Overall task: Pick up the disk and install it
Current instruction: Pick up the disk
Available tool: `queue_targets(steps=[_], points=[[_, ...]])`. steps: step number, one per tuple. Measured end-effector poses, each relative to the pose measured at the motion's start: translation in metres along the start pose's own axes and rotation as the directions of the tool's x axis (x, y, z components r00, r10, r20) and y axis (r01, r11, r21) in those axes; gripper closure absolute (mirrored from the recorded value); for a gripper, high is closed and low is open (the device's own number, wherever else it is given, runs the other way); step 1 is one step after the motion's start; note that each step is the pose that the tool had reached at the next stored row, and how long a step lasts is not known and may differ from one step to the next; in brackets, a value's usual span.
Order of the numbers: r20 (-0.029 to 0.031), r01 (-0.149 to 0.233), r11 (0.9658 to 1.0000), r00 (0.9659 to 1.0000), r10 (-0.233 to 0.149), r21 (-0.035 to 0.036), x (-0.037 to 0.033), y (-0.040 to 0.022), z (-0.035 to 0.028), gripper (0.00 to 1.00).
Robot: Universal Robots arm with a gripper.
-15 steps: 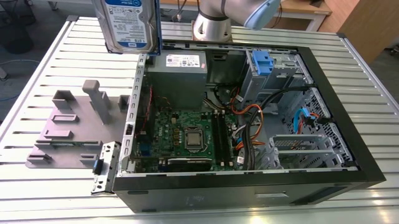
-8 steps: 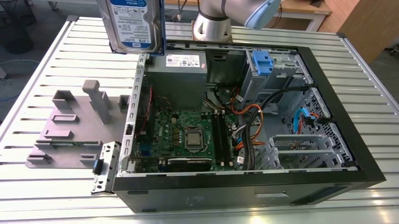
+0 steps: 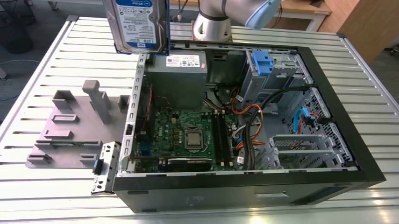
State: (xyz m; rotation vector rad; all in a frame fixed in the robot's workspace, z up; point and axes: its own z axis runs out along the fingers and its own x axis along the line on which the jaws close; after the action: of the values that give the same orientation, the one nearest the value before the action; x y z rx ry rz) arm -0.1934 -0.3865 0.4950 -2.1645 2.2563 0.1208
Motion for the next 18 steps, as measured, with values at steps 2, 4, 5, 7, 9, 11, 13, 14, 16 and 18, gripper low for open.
queue_targets(steps=[2, 4, 5, 7, 9, 11, 13, 14, 16, 18], points=[[0.0, 0.0, 1.0, 1.0, 0.0, 0.0, -0.0001, -0.0022, -0.0001, 0.65], [0.0, 0.0, 1.0, 1.0, 0.0, 0.0, -0.0002, -0.0045, -0.0002, 0.65], [0.0, 0.0, 1.0, 1.0, 0.0, 0.0, -0.0002, -0.0057, -0.0002, 0.65], [-0.0001, 0.0, 1.0, 1.0, 0.0, 0.0, -0.0004, -0.0083, -0.0004, 0.65], [0.0, 0.0, 1.0, 1.0, 0.0, 0.0, -0.0005, -0.0111, -0.0005, 0.65], [0.0, 0.0, 1.0, 1.0, 0.0, 0.0, -0.0006, -0.0136, -0.0006, 0.65], [0.0, 0.0, 1.0, 1.0, 0.0, 0.0, -0.0007, -0.0162, -0.0007, 0.65], [0.0, 0.0, 1.0, 1.0, 0.0, 0.0001, -0.0007, -0.0176, -0.0007, 0.65], [0.0, 0.0, 1.0, 1.0, 0.0, 0.0, -0.0009, -0.0204, -0.0009, 0.65], [0.0, 0.0, 1.0, 1.0, 0.0, 0.0, -0.001, -0.0245, -0.001, 0.65]])
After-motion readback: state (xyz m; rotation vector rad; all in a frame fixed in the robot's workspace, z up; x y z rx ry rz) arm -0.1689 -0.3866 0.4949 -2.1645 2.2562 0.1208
